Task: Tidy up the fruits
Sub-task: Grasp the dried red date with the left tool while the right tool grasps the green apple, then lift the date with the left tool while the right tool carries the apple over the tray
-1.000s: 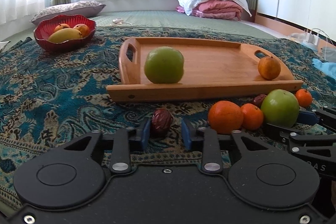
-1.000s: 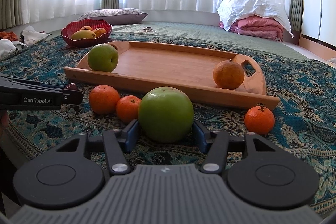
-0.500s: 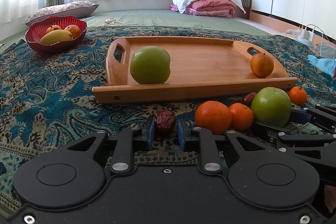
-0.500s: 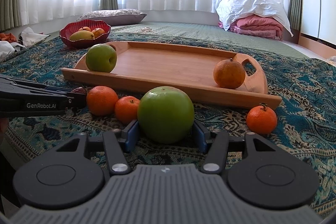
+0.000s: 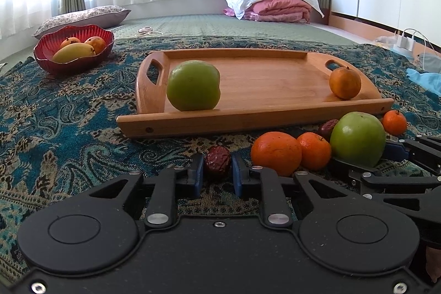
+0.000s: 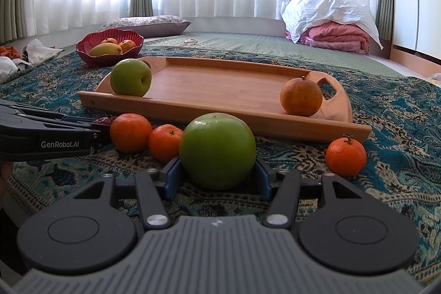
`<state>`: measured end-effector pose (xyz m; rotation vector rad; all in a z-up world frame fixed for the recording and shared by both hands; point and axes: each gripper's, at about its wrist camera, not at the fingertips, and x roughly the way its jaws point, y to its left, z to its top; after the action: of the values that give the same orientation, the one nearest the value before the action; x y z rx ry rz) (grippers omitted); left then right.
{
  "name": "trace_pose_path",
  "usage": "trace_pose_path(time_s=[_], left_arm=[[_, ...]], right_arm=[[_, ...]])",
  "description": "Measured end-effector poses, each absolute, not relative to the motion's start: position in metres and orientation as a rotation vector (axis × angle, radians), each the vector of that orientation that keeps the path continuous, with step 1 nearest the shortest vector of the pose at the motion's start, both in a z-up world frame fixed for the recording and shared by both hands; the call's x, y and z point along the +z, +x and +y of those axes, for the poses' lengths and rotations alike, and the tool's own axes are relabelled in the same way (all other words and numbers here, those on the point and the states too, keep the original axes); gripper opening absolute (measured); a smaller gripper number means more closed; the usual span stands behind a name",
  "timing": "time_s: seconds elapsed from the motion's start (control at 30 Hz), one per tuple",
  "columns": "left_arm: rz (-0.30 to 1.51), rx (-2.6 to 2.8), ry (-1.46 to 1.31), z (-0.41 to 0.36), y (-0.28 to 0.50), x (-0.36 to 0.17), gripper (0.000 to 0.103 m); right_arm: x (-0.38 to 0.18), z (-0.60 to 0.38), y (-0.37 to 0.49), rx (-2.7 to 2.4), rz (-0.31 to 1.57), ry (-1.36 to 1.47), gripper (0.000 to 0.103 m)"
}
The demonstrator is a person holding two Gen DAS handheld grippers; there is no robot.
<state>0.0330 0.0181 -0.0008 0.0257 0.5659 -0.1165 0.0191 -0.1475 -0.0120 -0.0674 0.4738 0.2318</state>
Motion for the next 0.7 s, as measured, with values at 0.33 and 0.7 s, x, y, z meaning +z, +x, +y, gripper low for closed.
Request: trace_pose_path(time_s=[0.33,0.7], left_arm=[[0.529,-0.097,0.04,0.014,0.025,0.012,0.019],[0.505,-0.079,0.021,0.017,0.03,0.041,0.019]], right_arm=[[-0.008,-0.15,0.013,0.212,0.463,-0.032,0.057],[0.013,-0.167,0.013,0.152,0.426,0.006,0.055]])
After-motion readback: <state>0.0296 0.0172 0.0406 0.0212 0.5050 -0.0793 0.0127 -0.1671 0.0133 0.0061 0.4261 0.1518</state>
